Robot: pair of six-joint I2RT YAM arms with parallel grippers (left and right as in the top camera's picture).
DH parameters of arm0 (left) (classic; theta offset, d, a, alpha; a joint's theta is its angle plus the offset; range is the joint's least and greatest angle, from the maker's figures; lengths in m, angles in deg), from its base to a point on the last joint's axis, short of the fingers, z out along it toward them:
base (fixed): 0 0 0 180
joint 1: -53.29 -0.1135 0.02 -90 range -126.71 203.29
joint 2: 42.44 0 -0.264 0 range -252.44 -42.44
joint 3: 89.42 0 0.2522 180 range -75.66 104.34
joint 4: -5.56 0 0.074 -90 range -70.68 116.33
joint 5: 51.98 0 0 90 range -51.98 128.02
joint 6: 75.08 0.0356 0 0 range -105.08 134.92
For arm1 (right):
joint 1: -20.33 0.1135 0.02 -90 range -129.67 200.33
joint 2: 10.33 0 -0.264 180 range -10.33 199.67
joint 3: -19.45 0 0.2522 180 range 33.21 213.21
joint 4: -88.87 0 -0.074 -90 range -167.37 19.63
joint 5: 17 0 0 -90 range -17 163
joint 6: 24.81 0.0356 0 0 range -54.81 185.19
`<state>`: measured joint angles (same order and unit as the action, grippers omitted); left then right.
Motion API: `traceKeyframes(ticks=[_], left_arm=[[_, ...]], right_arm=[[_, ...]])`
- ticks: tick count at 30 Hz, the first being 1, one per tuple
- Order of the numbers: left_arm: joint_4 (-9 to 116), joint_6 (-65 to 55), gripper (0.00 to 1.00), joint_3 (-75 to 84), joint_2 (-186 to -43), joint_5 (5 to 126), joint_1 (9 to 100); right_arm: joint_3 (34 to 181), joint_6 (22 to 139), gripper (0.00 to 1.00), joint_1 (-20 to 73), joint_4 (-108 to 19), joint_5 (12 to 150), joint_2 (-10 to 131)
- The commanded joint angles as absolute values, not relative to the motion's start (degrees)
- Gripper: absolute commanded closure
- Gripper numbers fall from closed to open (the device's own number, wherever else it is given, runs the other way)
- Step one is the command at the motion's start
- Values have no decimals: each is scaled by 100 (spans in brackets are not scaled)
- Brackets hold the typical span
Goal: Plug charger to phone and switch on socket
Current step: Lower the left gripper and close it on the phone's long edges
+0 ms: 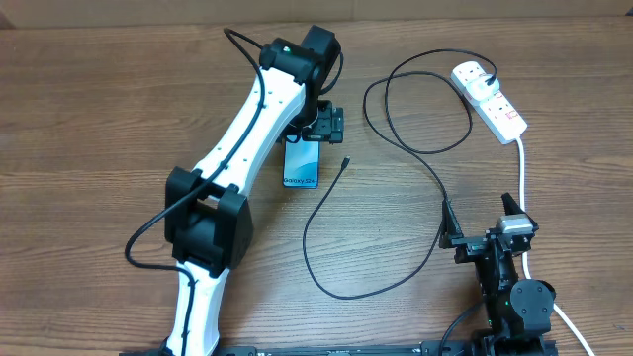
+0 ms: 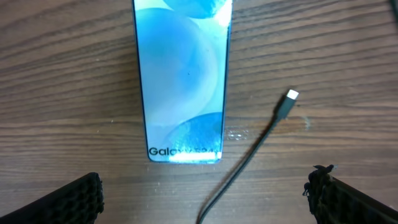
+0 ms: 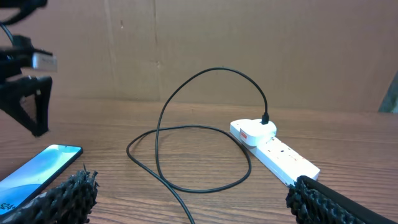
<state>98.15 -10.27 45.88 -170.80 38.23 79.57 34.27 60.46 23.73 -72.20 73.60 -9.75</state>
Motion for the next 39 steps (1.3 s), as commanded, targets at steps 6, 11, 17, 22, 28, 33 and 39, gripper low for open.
traceKeyframes(ticks=[6,11,17,22,28,33,39], left_arm=[[9616,-1084,0,4697,-17653,3867,7758],[9555,-1091,0,4662,-17714,3864,7721],[9441,-1351,0,4658,-17714,3611,7719],[9293,-1362,0,4632,-17716,3659,7725],[9273,-1362,0,4623,-17716,3635,7732],[9212,-1360,0,4509,-17716,3635,7732],[9194,-1338,0,4448,-17716,3615,7732]], right_arm=[[3370,6022,0,2347,-7253,7308,-1017],[3370,6022,0,2347,-7250,7308,-1017],[3370,6022,0,2347,-7253,7308,-1017],[3370,6020,0,2347,-7253,7308,-1017],[3370,6022,0,2347,-7253,7308,-1017],[3370,6022,0,2347,-7253,7308,-1017],[3370,6022,0,2347,-7253,7308,-1017]])
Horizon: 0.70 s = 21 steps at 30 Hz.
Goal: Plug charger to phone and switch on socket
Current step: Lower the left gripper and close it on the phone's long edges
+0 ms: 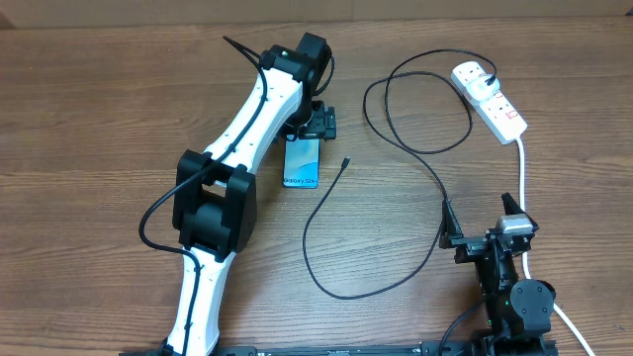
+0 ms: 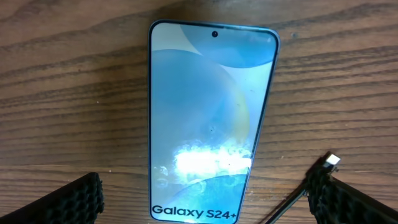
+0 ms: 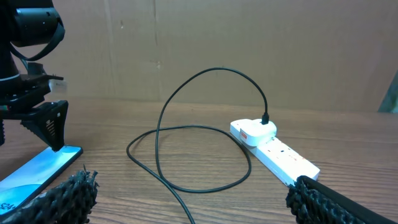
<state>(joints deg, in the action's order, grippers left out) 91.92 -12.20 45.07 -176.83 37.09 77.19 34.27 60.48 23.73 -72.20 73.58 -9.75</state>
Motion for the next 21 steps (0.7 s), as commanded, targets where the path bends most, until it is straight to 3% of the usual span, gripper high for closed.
traceKeyframes(ticks=[1,21], left_arm=[[9194,-1335,0,4448,-17716,3615,7732],[8663,-951,0,3709,-17716,3655,7745]], right_arm=[[3370,6022,0,2347,-7253,7308,-1017],[3370,6022,0,2347,-7253,7308,-1017]])
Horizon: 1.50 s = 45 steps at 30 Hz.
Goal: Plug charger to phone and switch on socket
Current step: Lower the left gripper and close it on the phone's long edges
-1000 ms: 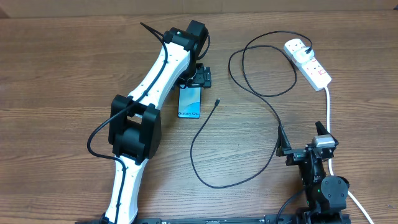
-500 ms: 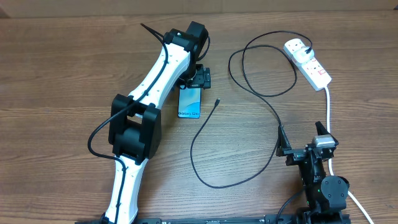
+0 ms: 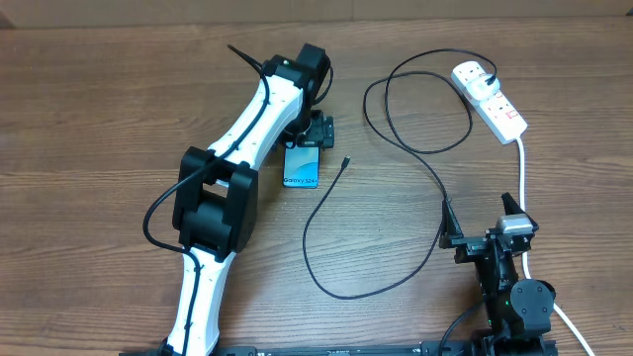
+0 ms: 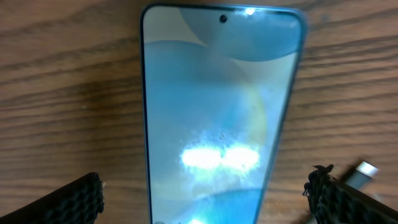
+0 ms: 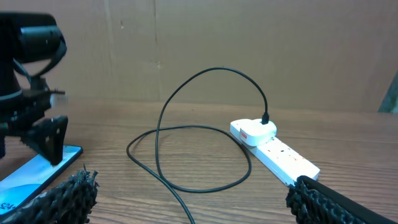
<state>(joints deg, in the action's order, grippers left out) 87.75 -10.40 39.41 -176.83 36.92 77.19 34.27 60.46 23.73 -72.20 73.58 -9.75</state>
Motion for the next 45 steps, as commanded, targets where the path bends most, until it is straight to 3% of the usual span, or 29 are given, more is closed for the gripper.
traceKeyframes(ticks=[1,45], left_arm=[[8628,-951,0,3665,-17716,3652,7745],[8296,-1043,0,3617,-17801,3613,7876]], right_arm=[[3370,6022,0,2347,-7253,7308,-1017],[3370,6022,0,2347,-7253,7308,-1017]])
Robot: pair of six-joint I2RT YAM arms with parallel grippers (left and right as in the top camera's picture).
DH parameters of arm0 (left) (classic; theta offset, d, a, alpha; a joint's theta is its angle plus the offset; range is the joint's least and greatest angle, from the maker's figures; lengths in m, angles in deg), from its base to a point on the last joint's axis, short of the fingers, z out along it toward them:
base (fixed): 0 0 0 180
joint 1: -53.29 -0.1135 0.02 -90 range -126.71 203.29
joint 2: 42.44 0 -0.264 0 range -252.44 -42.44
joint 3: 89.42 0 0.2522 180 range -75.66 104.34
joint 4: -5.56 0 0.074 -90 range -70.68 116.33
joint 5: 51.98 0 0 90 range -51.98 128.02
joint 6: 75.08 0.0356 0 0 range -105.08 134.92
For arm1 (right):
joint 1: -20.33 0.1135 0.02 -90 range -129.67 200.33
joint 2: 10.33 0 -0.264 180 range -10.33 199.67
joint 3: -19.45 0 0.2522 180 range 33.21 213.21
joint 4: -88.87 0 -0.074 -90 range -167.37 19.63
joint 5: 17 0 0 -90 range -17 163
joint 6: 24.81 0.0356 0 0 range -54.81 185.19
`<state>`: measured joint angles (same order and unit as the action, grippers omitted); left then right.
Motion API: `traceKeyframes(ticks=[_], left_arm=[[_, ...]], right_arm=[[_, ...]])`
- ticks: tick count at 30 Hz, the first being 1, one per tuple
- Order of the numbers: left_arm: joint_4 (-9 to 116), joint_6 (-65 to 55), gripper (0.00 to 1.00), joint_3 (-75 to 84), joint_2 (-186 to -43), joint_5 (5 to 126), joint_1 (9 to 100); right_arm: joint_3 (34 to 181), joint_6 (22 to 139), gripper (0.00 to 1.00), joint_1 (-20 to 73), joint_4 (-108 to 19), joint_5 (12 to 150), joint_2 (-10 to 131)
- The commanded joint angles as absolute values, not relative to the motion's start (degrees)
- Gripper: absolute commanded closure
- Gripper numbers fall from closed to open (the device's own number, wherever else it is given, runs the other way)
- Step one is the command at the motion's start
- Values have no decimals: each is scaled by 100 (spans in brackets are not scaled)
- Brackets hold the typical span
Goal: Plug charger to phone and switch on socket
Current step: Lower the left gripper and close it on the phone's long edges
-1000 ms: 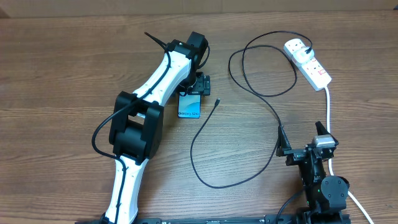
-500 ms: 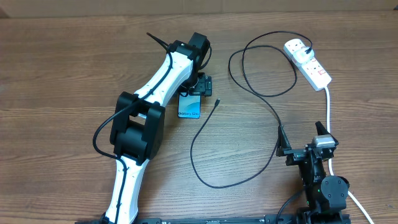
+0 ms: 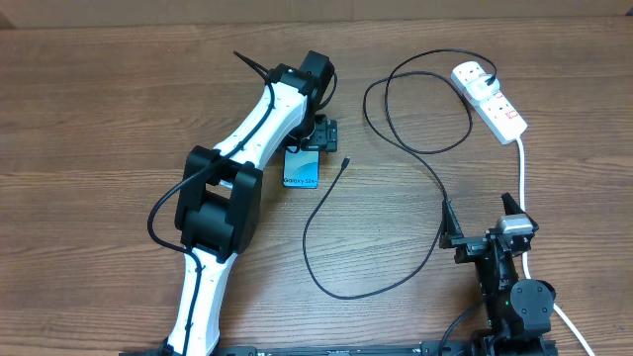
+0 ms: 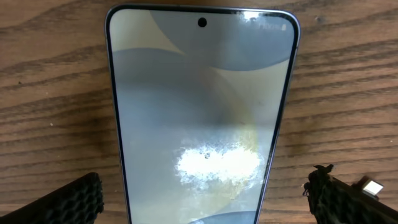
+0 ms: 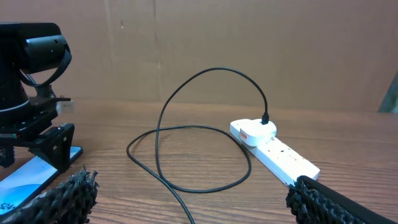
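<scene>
A blue-screened phone (image 3: pixel 302 168) lies flat on the wooden table (image 3: pixel 119 119) and fills the left wrist view (image 4: pixel 199 112), camera end at the top. My left gripper (image 3: pixel 315 136) hovers low over its far end, open, one of its fingers (image 4: pixel 68 199) on each side of the phone. The black cable's metal plug tip (image 3: pixel 345 160) lies just right of the phone (image 4: pixel 372 186). The cable (image 3: pixel 326 267) loops back to a white power strip (image 3: pixel 490 99). My right gripper (image 3: pixel 482 222) rests open at the near right, holding nothing (image 5: pixel 189 199).
The charger adapter (image 3: pixel 473 73) sits plugged into the strip's far end, also seen in the right wrist view (image 5: pixel 254 132). The strip's white lead (image 3: pixel 522 173) runs down past my right arm. A cardboard wall (image 5: pixel 249 43) stands behind the table.
The phone looks larger in the left wrist view, so my left gripper now sits closer to it. The plug tip has slid toward the lower right corner there. The right arm is unchanged.
First my open left gripper looked down on the phone's logo end with the plug beside it. Then it was over the whole phone, then closer above the camera end, and now closer still. Phone, cable and right arm have stayed where they were.
</scene>
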<state>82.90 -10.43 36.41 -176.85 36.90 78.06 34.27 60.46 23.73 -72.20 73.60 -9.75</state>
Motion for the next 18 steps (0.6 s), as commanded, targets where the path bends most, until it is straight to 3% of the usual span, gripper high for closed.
traceKeyframes(ticks=[1,12,18], left_arm=[[8301,-1043,0,3617,-17849,3613,7876],[8379,-1040,0,3617,-18295,3659,7876],[8381,-1038,8,3617,-18295,3657,7841]], right_arm=[[3370,6022,0,2347,-7253,7308,-1017],[3370,6022,0,2347,-7253,7308,-1017],[3370,6022,0,2347,-7253,7308,-1017]])
